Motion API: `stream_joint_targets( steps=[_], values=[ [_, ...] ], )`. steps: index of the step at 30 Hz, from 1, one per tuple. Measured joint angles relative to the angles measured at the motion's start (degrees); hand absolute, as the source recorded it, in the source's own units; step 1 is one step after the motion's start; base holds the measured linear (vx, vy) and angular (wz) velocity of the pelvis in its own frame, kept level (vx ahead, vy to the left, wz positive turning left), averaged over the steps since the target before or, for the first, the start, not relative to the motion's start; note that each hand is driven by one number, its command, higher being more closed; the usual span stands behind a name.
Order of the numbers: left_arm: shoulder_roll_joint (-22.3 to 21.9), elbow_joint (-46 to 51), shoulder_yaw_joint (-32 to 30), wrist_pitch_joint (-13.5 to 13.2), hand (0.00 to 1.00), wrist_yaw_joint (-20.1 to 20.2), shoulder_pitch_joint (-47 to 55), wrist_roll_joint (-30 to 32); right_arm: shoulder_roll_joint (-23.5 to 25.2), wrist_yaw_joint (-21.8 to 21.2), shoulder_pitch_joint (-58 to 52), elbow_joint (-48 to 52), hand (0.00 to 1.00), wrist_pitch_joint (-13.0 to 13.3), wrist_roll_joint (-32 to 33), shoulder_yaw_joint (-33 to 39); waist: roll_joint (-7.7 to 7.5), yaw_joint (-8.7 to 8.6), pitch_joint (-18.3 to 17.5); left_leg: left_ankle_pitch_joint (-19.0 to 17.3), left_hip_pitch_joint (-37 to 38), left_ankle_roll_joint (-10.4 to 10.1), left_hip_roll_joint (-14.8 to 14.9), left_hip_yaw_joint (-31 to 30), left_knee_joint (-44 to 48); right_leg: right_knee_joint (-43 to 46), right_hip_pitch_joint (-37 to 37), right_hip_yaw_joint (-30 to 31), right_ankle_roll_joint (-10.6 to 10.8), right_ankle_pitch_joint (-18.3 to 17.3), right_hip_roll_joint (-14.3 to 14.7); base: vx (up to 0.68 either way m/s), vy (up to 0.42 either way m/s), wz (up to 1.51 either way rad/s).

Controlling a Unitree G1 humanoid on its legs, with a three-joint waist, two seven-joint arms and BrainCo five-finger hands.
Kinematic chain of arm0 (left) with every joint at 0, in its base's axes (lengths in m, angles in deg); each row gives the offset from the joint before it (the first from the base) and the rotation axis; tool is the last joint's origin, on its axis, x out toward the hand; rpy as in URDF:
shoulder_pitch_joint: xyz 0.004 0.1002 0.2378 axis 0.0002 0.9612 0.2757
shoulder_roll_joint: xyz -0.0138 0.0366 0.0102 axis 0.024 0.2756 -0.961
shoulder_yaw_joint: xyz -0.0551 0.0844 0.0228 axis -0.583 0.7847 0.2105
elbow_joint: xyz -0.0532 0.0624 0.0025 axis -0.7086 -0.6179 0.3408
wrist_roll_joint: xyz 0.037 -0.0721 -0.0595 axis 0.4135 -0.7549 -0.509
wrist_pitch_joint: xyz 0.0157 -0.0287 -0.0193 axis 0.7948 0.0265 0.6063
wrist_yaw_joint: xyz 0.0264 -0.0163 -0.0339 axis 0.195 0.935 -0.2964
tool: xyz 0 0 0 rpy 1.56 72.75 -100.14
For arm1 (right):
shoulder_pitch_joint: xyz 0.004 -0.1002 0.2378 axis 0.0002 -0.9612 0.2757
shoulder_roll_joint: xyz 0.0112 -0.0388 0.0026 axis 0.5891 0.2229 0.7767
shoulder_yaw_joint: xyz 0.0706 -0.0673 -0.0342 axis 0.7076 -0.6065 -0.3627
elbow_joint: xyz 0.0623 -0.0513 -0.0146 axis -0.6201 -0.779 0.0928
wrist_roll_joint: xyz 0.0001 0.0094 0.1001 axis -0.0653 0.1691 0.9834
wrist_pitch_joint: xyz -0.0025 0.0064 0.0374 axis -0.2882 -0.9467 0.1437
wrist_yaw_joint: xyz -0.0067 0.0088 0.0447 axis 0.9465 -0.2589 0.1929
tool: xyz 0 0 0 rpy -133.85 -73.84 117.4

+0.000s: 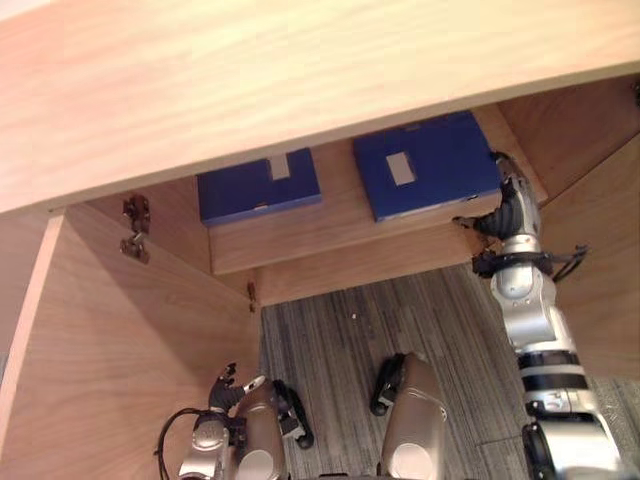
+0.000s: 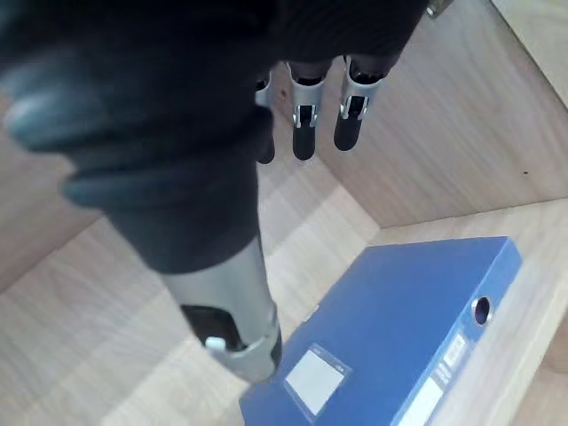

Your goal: Walk over to the cabinet, pick up the folder, carry it to the office cabinet, place the folder inside the office cabinet, then close the office cabinet door

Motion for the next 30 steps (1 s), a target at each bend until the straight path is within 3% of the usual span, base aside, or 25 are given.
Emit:
stream_joint_targets(
  steps=[7, 11, 15, 20, 30],
  values=[
    [0.4, 1.0, 0.5, -0.4, 0.0, 0.0, -0.4, -1.9, -10.9, 0.1, 9.9, -15.9, 0.0, -0.6, 5.4, 0.4, 2.35, -0.28, 1.7, -0.4, -5.6, 1.0, -1.4, -1.5, 3.9, 3.6, -4.4, 0.3, -0.2, -0.3, -2.7, -0.03, 0.042, 0.16],
    [1.3, 0.9, 2.5, -1.1, 0.0, 0.0, -0.5, -3.7, -17.0, 0.1, 15.0, -26.1, 0.0, -0.7, 9.4, 0.4, 4.64, 0.16, 2.7, -0.7, -9.2, 1.6, -1.5, -2.2, 6.4, 5.7, -7.6, 0.6, -0.5, -0.5, -3.4, 0.0, 0.012, 0.11],
    [2.8, -1.9, 3.8, -1.0, 0.0, 0.0, -1.0, -4.9, -18.5, -0.4, 16.0, -32.5, 0.0, -0.7, 11.5, -0.2, 5.05, 0.73, 2.9, -0.6, -12.0, 1.7, -1.4, -2.5, 8.2, 8.0, -10.7, 1.1, -1.4, -1.2, -4.0, 0.01, -0.04, 0.05],
    [2.7, -3.4, 5.2, -1.2, 0.0, 0.1, -1.0, -7.3, -22.2, -2.8, 17.1, -37.2, 0.0, -0.5, 11.2, -6.0, 6.33, 1.53, 3.6, -0.6, -15.8, 1.6, -1.1, -3.1, 10.7, 11.5, -14.7, 1.7, -2.4, -2.7, -4.8, -0.02, -0.062, 0.07],
    [2.7, -3.0, 5.2, -2.7, 0.0, 0.5, -1.2, -9.8, -22.3, -5.2, 21.4, -38.2, 0.0, 0.8, 4.4, -20.2, 7.23, 4.38, 3.8, -0.4, -22.7, 0.9, 2.4, -3.7, 15.3, 16.5, -21.1, 1.3, -4.3, -4.8, -4.5, -0.03, -0.071, 0.02]
  ],
)
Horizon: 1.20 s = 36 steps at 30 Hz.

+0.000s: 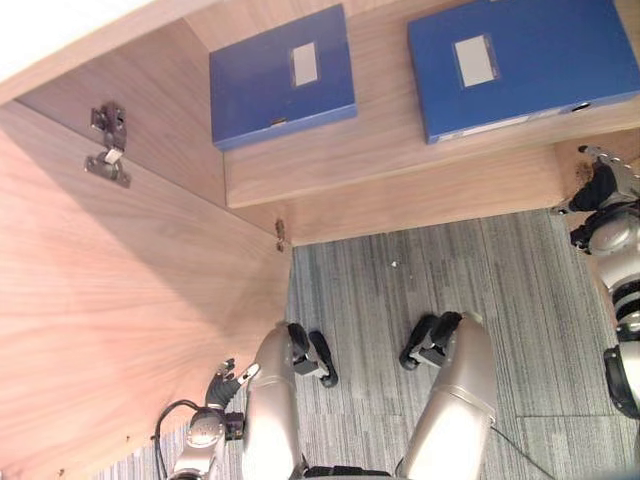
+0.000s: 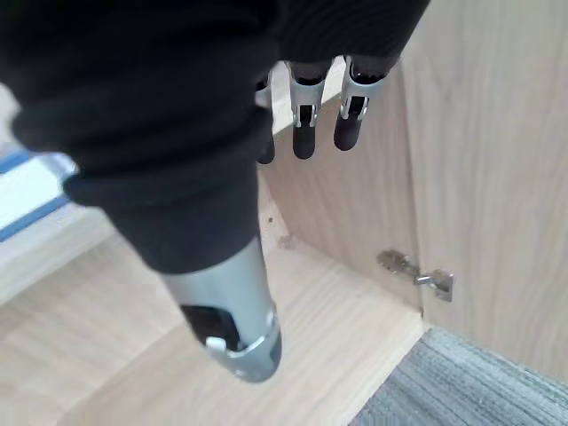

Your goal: Walk over to the cabinet, pick up the folder, carry it to the office cabinet, place the folder inside the office cabinet, then close the office cabinet door

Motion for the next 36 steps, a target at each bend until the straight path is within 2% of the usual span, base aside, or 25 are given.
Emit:
stream_joint_targets(
  steps=[7, 9, 16, 19, 27, 33, 36],
  values=[
    [-0.1, 1.1, -0.6, 0.0, 0.0, 0.3, -0.4, -0.7, 0.6, -1.5, 2.4, 1.9, 0.0, 0.6, -2.5, -5.6, 0.03, 1.9, 0.1, -0.2, -3.5, -0.2, 1.6, -1.2, 3.1, 3.0, -2.0, -1.0, -0.1, -1.7, -0.7, -0.03, -0.054, 0.09],
    [0.0, 1.3, -1.0, 0.0, 0.0, 0.3, -0.4, -1.5, 0.6, -2.0, 4.0, 2.4, 0.0, 0.7, -3.9, -7.1, 0.05, 1.96, 0.1, 0.0, -4.8, -0.4, 2.5, -1.1, 3.9, 3.5, -2.9, -1.3, -0.2, -1.7, -0.8, -0.03, -0.044, 0.11],
    [-0.1, 2.5, -1.7, 0.0, 0.0, 0.4, -0.7, -2.0, 0.7, -3.4, 6.0, 2.6, 0.0, 0.6, -4.4, -9.5, -0.02, 2.86, 0.1, 0.3, -7.6, -0.4, 2.5, -2.0, 5.3, 5.1, -4.6, -1.9, -0.6, -2.1, -1.9, -0.02, -0.028, 0.09],
    [-0.1, 3.5, -2.2, 0.1, 0.0, 0.5, -0.8, -2.4, 0.7, -5.6, 7.2, 2.7, 0.0, 0.6, -3.9, -11.0, -0.09, 3.03, 0.2, 0.3, -9.1, -0.4, 2.5, -2.7, 6.2, 6.0, -5.4, -2.3, -1.0, -2.4, -2.3, -0.02, -0.025, 0.09],
    [-0.2, 6.0, -4.4, 0.4, 0.0, 1.7, -0.8, -3.9, -0.3, -12.5, 11.3, 3.2, 0.0, 0.7, 2.9, -15.3, -0.97, 3.61, 0.8, 0.5, -13.9, -0.3, 2.5, -3.8, 8.4, 8.4, -9.3, -2.2, -1.3, -2.9, -3.2, -0.02, -0.027, 0.07],
    [-0.2, 6.8, -6.0, 0.7, 0.0, 2.9, -0.6, -3.9, -4.2, -17.0, 14.8, 3.8, 0.0, 1.0, 3.5, -18.6, -1.41, 4.07, 1.0, 1.4, -17.1, -0.2, 2.4, -4.0, 9.2, 9.8, -12.5, -2.2, -1.4, -3.0, -4.2, -0.02, -0.03, 0.1],
    [-0.2, 6.9, -6.5, 1.1, 0.0, 2.9, -0.2, -3.9, -4.9, -18.0, 16.1, 4.7, 0.0, 1.3, 2.6, -21.0, -2.14, 4.09, 1.5, 1.6, -18.0, -0.2, 2.5, -4.2, 9.6, 10.4, -13.2, -2.1, -1.7, -3.2, -4.4, -0.02, -0.031, 0.05]
  ],
)
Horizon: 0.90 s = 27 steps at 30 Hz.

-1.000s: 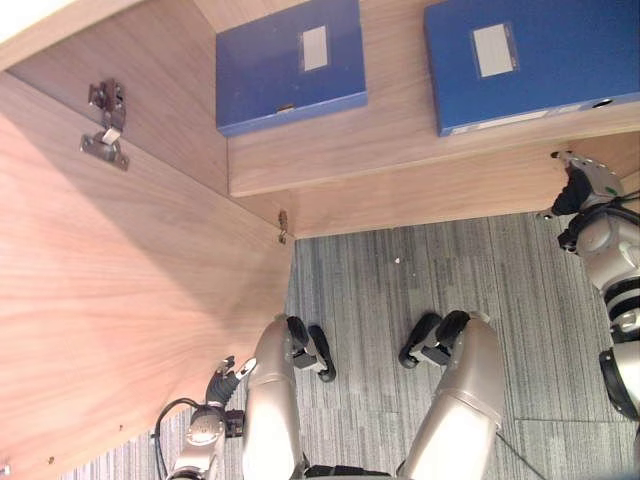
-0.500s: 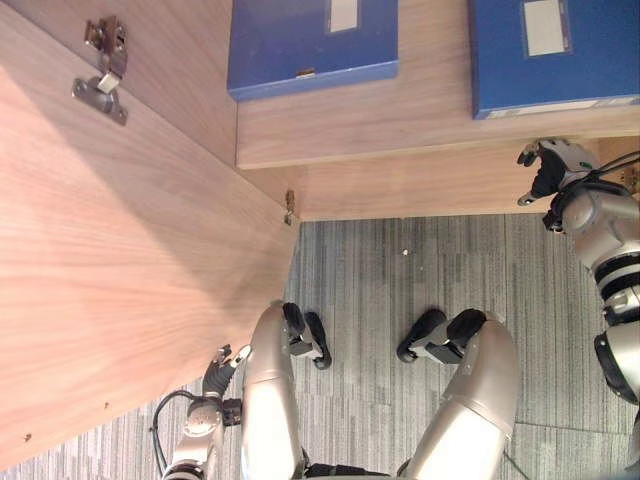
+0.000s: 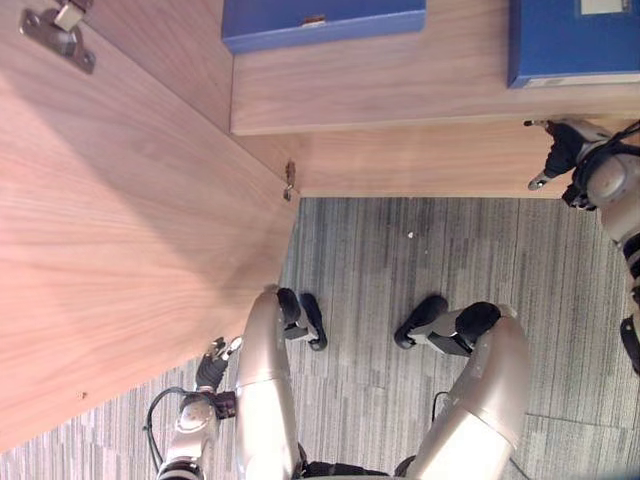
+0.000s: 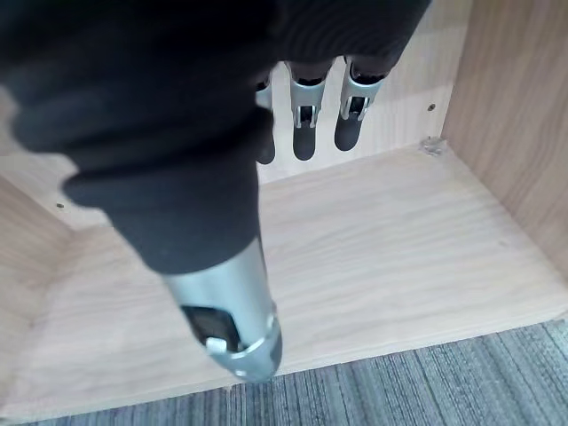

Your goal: Walk over to the cabinet, pick up the folder, carry it to the office cabinet, place the folder inside the office cabinet, then close the office cabinet door

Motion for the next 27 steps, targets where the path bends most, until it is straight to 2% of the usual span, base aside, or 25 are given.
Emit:
stream_joint_targets(
  steps=[4, 10, 14, 19, 23, 24, 27],
  values=[
    [-0.1, 0.5, -0.9, 0.5, 0.0, 0.0, 0.4, 0.0, -0.2, 0.4, 1.7, 0.4, 0.0, 0.0, -0.4, -1.3, -0.36, 0.01, 0.2, 0.1, -1.5, 0.1, 1.0, 0.0, 1.0, 0.6, -1.5, 0.0, -0.1, -0.2, 0.3, -0.04, -0.027, -0.01],
    [-0.8, 1.8, -2.4, 0.6, 0.0, -0.2, 0.5, -0.7, 0.1, 1.7, 1.8, 1.4, 0.0, -1.4, -0.4, -1.1, -1.06, -0.07, 0.7, 0.7, -2.1, -0.5, 1.4, -0.3, 1.8, 1.5, -2.0, 0.0, -0.4, -0.3, 0.4, -0.02, -0.011, -0.02],
    [-1.0, 2.1, -3.3, 0.8, 0.0, -0.4, 0.8, -0.7, 0.7, 1.8, -2.6, 7.4, 0.0, -2.1, -0.2, 3.8, -1.41, -0.49, 0.9, 1.0, -1.6, -0.9, 1.9, -0.6, 1.6, 1.0, -1.4, -0.4, -0.1, -0.5, 1.1, -0.05, -0.024, -0.07],
    [-0.6, -0.2, -3.0, 1.3, 0.0, -0.8, 0.7, -0.7, 3.0, 3.6, -11.2, 12.3, 0.0, -1.9, 0.4, 10.6, -1.83, -1.06, 0.7, 2.1, 4.0, -2.0, 1.9, -1.3, -2.5, -3.5, 6.1, -3.3, -0.2, -0.1, 2.5, -0.04, -0.023, -0.02],
    [0.9, -3.6, -1.3, 1.3, 0.0, -0.8, 0.7, 0.3, 4.4, 4.1, -17.9, 12.4, 0.0, -1.1, 1.8, 13.0, -2.81, -1.33, 0.3, 3.3, 9.1, -2.6, 1.8, -1.4, -7.2, -8.2, 12.4, -5.7, 0.7, 0.6, 4.1, -0.02, -0.039, -0.02],
    [1.3, -4.7, -1.3, 1.3, 0.0, -0.8, 0.7, 0.6, 4.8, 4.1, -20.6, 13.1, 0.0, -0.7, 2.2, 14.9, -3.24, -1.53, 0.1, 3.6, 10.3, -3.2, 1.8, -1.5, -8.2, -9.2, 13.8, -6.2, 0.6, 0.8, 4.5, 0.0, -0.045, -0.01],
    [2.0, -5.8, -1.3, 1.4, 0.0, -0.8, 0.6, 0.8, 5.3, 3.7, -24.7, 15.3, 0.0, -0.6, 2.7, 17.5, -3.88, -2.13, 0.1, 3.8, 11.7, -3.0, 1.8, -1.5, -8.8, -10.0, 15.4, -6.6, 0.3, 1.0, 4.9, 0.02, -0.041, -0.02]
  ],
)
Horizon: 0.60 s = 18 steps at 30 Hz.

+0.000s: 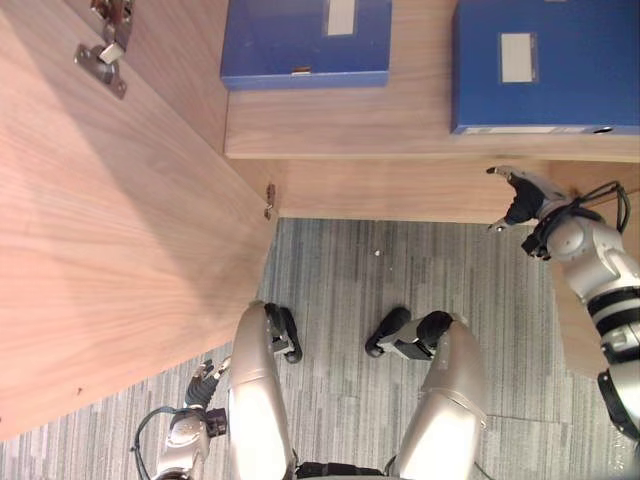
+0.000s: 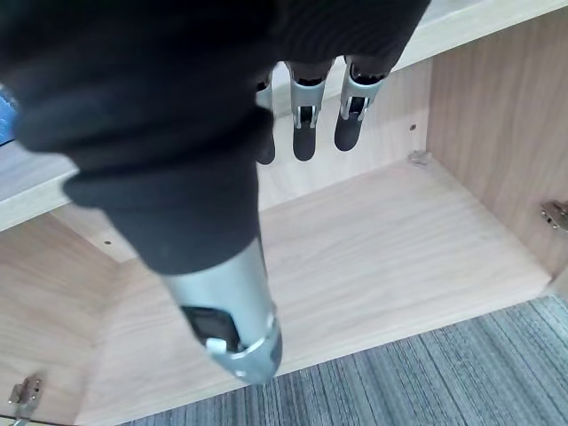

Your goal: Walk over to the cabinet, pick up the folder, carry it to the office cabinet, place the folder inside the office cabinet, then close the office cabinet door

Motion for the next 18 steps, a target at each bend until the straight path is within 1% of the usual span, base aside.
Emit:
stream_joint_targets(
  steps=[2, 4, 7, 9, 11, 12, 15, 18],
  values=[
    [0.7, -0.1, 0.0, 0.2, 0.0, 0.0, 0.0, 1.3, 0.1, -0.3, -2.8, 2.1, 0.0, 0.1, 0.9, 1.9, -0.14, -0.42, 0.1, -0.2, 0.8, 0.0, 0.0, 0.0, 0.0, -0.1, 0.8, 0.0, -0.4, 0.2, 0.1, 0.0, 0.0, 0.0],
    [1.2, -0.2, 0.0, 0.3, 0.0, 0.0, 0.0, 2.0, 0.2, -1.0, -5.4, 4.3, 0.0, 0.3, 2.1, 3.6, -0.33, -0.68, 0.1, -0.4, 1.6, -0.1, 0.0, 0.0, -0.1, -0.3, 1.5, 0.0, -0.4, 0.2, 0.1, 0.0, 0.0, 0.0],
    [2.0, -0.5, -0.1, 0.4, 0.0, 0.2, 0.0, 2.4, 0.2, -2.1, -8.8, 8.0, 0.0, 0.4, 3.8, 4.9, -1.06, -1.01, 0.0, -0.5, 2.4, -0.2, 0.0, 0.0, -0.2, -0.5, 2.3, 0.0, -0.1, 0.1, 0.3, 0.01, -0.041, -0.04],
    [2.8, -1.0, -0.4, 0.4, 0.0, 0.7, 0.1, 3.3, 0.2, -3.7, -11.4, 11.0, 0.0, 0.9, 4.5, 7.3, -1.69, -1.27, -0.1, -0.5, 2.5, -0.2, 0.0, -0.1, -0.5, -0.8, 2.5, -0.2, -0.1, 0.1, 0.6, 0.0, -0.059, -0.01],
    [3.0, -1.2, -0.5, 0.4, 0.0, 0.8, 0.1, 3.8, 0.2, -4.6, -12.7, 12.6, 0.0, 1.0, 5.3, 9.0, -1.87, -1.66, -0.1, -0.5, 2.5, -0.2, 0.0, -0.2, -0.8, -1.2, 2.8, -0.5, 0.0, 0.2, 0.6, -0.01, -0.055, 0.02],
    [3.3, -1.2, -0.7, 0.5, 0.0, 0.8, 0.3, 3.8, 0.2, -5.2, -12.9, 12.9, 0.0, 1.1, 6.3, 9.0, -2.27, -1.91, -0.2, -0.3, 2.5, -0.1, 0.0, -0.2, -1.3, -1.6, 2.9, -0.6, 0.2, 0.3, 0.7, 0.0, -0.05, 0.02],
    [3.6, -1.2, -1.4, 0.6, 0.0, 1.2, 0.6, 4.3, 0.1, -5.7, -13.7, 15.5, 0.0, 1.3, 6.8, 10.0, -3.0, -2.16, -0.2, 0.0, 2.6, -0.3, 0.0, -0.2, -1.7, -1.9, 2.9, -0.9, 0.2, 0.3, 0.8, 0.01, -0.053, 0.01],
    [3.6, -1.2, -1.8, 0.7, 0.0, 1.2, 0.6, 4.8, -0.4, -5.5, -13.5, 18.2, 0.0, 1.4, 7.0, 12.6, -3.05, -2.19, -0.2, 0.2, 2.5, -0.3, 0.0, -0.2, -2.0, -2.0, 2.9, -1.0, 0.2, 0.3, 0.8, 0.03, -0.062, 0.02]
  ],
)
